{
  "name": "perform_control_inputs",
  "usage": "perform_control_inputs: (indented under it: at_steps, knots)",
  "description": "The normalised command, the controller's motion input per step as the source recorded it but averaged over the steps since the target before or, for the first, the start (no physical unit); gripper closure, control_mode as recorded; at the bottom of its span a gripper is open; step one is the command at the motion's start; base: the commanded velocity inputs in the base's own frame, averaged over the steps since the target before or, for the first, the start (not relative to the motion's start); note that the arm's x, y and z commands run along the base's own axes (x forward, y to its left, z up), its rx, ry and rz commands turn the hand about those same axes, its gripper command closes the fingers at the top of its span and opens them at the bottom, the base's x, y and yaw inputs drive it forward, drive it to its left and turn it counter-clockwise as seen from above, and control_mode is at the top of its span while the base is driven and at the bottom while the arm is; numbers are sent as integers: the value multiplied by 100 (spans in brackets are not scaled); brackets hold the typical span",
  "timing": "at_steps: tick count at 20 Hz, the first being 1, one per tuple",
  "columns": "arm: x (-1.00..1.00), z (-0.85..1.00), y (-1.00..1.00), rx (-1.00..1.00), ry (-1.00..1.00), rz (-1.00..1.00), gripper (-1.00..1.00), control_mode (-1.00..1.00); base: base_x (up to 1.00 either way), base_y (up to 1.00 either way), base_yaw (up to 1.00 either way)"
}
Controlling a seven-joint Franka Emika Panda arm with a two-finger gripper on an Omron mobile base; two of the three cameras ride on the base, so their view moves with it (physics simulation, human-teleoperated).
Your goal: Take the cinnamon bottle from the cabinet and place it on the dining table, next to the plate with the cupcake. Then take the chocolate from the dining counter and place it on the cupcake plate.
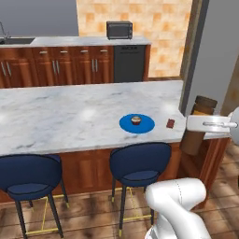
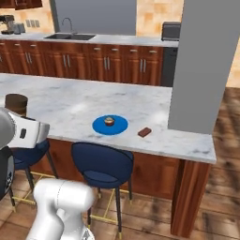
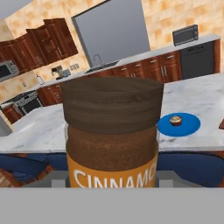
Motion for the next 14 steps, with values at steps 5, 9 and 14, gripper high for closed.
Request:
perform_control_inputs:
  at_steps: [5,9,14]
  knots:
    - [0,0,0,0,0,0,100,100,44,0,-6]
    - [0,0,0,0,0,0,100,100,48,0,-6]
    - [0,0,0,0,0,0,100,100,39,0,-2]
